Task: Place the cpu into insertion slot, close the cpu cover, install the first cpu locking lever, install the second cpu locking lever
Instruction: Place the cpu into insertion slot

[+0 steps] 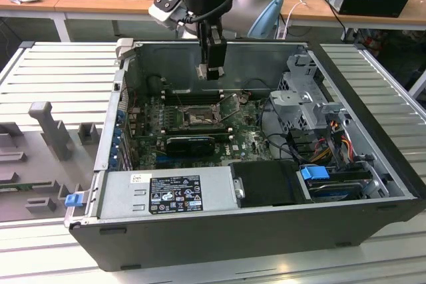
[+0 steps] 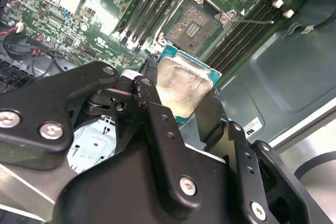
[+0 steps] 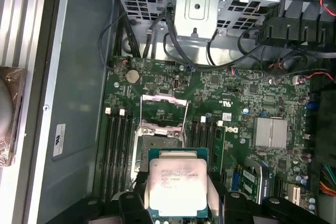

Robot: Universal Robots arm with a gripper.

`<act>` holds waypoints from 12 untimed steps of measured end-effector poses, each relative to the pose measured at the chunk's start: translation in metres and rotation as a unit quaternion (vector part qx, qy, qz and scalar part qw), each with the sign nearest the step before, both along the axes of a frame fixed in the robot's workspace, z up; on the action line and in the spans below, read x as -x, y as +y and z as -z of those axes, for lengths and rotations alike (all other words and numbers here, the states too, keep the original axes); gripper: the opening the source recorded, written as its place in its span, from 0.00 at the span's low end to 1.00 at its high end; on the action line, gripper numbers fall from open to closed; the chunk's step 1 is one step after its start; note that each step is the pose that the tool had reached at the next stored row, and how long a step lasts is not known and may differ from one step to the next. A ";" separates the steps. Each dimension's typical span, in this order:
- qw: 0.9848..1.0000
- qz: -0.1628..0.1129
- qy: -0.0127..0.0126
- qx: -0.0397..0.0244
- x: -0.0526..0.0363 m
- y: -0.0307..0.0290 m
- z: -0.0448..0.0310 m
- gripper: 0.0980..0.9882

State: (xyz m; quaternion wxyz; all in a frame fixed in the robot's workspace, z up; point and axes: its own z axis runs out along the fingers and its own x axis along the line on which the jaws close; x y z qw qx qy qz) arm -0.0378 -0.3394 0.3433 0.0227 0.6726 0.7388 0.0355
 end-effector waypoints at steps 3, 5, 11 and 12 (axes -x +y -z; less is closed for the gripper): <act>1.000 0.000 0.000 0.000 0.0000 0.0000 0.0015 0.48; 1.000 0.001 0.000 0.000 0.0000 0.0000 0.0023 0.48; 1.000 0.001 0.000 0.000 0.0000 0.0000 0.0070 0.48; 1.000 0.001 0.000 0.000 0.0000 0.0000 0.0074 0.48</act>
